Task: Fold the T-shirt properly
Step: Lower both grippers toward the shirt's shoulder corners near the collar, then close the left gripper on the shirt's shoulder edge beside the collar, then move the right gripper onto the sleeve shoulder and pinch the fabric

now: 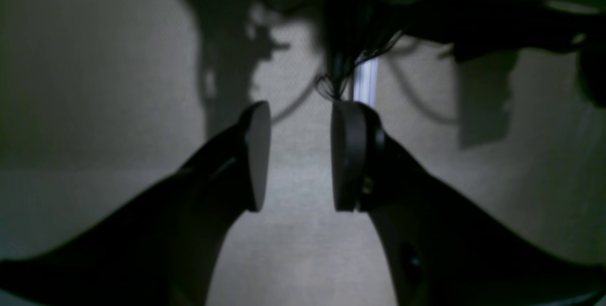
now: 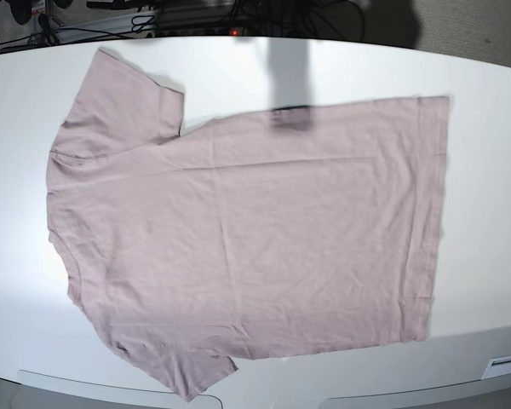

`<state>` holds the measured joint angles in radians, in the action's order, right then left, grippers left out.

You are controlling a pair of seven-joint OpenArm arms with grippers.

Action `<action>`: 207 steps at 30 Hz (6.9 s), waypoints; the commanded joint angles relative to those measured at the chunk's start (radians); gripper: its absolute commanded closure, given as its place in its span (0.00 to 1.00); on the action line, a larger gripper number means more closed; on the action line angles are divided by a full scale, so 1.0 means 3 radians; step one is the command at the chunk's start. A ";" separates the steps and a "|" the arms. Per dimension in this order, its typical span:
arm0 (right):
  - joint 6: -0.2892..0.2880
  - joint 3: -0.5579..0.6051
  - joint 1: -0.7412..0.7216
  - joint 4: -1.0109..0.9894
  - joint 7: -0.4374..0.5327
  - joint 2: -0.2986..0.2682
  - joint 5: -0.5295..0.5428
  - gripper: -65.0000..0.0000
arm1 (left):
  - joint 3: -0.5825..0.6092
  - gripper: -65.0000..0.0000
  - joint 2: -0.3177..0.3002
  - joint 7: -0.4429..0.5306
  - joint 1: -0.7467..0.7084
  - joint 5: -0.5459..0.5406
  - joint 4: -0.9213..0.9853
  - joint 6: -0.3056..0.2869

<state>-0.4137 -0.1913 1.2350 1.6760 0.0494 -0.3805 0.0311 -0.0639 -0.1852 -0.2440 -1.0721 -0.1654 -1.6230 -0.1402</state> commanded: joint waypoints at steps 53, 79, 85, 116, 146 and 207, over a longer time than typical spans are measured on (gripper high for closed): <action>-0.0272 -0.0777 -0.1300 0.1513 -0.0207 -0.1086 -0.0790 0.28 | 0.0004 0.48 -0.1401 0.0126 0.1358 0.2035 -0.1525 -0.1478; -0.0271 -0.0777 -0.1302 0.1513 -0.0155 -0.1087 -0.0689 0.28 | 0.0126 0.51 -0.1537 0.1167 0.1433 0.2912 -0.0238 -0.0661; -0.0271 -0.0777 -0.1302 0.1513 -0.0155 -0.1087 -0.0689 0.28 | 0.0759 0.55 -0.1536 0.1035 0.1488 0.3532 -0.0237 -0.0268; -0.0271 -0.0777 -0.1301 0.1513 -0.0169 -0.1086 -0.0689 0.28 | 0.1033 0.92 -0.1600 0.1106 0.1807 0.3339 0.0434 -0.0267; -0.0565 0.0514 -0.1311 0.0877 -0.0955 -0.1087 -0.1345 0.28 | 0.1033 1.00 -0.1600 0.1091 0.1817 0.3339 0.0355 -0.0267; -0.0948 0.0558 -0.1788 0.0594 -0.2102 -0.1275 -0.1321 0.38 | 0.1033 1.00 -0.1600 0.1078 0.1802 0.3077 0.0355 -0.0267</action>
<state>-0.6945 -0.0177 0.6956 1.8507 -0.5575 -0.7464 -0.3431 0.2420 -0.6563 0.0864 -0.5179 0.7582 -1.5166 -0.1673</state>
